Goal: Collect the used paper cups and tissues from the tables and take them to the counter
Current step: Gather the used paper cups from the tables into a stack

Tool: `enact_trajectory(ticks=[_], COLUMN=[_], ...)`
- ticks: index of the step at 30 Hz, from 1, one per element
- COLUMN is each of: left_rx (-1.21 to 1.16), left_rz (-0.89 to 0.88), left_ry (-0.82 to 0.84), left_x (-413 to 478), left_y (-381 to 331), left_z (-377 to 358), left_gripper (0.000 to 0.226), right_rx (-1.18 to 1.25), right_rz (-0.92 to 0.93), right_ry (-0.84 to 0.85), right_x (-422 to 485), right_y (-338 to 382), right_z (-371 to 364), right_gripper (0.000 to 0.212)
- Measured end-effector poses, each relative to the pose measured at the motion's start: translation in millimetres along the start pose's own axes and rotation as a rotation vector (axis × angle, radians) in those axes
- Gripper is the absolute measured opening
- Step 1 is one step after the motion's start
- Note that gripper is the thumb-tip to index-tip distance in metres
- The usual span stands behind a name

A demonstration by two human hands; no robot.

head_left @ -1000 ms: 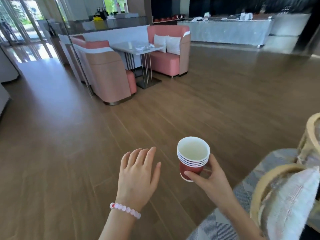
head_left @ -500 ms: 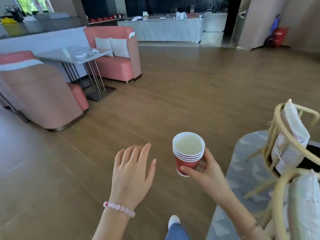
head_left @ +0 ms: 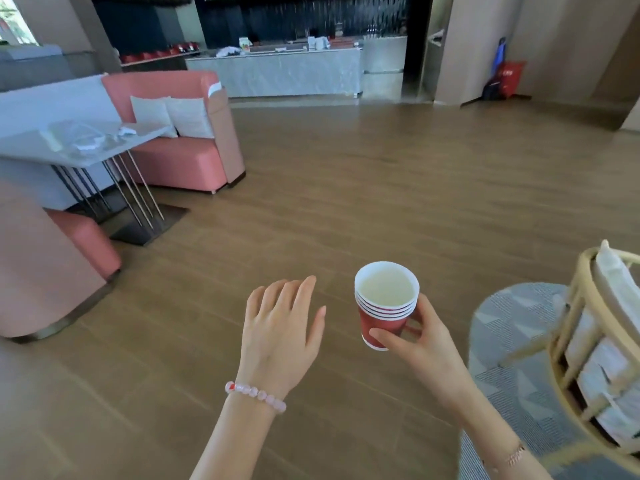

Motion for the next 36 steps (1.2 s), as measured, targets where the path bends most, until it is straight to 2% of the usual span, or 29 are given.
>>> enact_trajectory(ticks=[5, 9, 20, 27, 36], left_rx=[-0.054, -0.1, -0.277, -0.373, -0.448], left_rz=[-0.091, -0.175, -0.496, -0.68, -0.821], left_ry=[-0.004, -0.008, -0.02, 0.046, 0.07], left_x=[93, 167, 417, 515, 628], left_y=[0, -5, -40, -105, -226], left_z=[-46, -90, -198, -263, -348], left_gripper=[0.041, 0.041, 0.042, 0.044, 0.043], right_rx=[-0.05, -0.075, -0.113, -0.13, -0.107], right_rz=[-0.011, -0.036, -0.101, -0.171, -0.189], right_ry=[-0.122, -0.247, -0.622, -0.828, -0.955], right_x=[79, 137, 305, 364, 445], right_y=[-7, -20, -39, -54, -94], right_z=[38, 74, 178, 248, 378], right_gripper=[0.056, 0.061, 0.053, 0.058, 0.053])
Point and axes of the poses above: each hand's wrist, its own x-axis towards the middle knuckle, its own z-axis out of the back of the hand, y = z × x, the point moved 9 cm from there along x, towards the middle knuckle, and after that the axes turned 4 degrees about y, right-handed, at the moved point
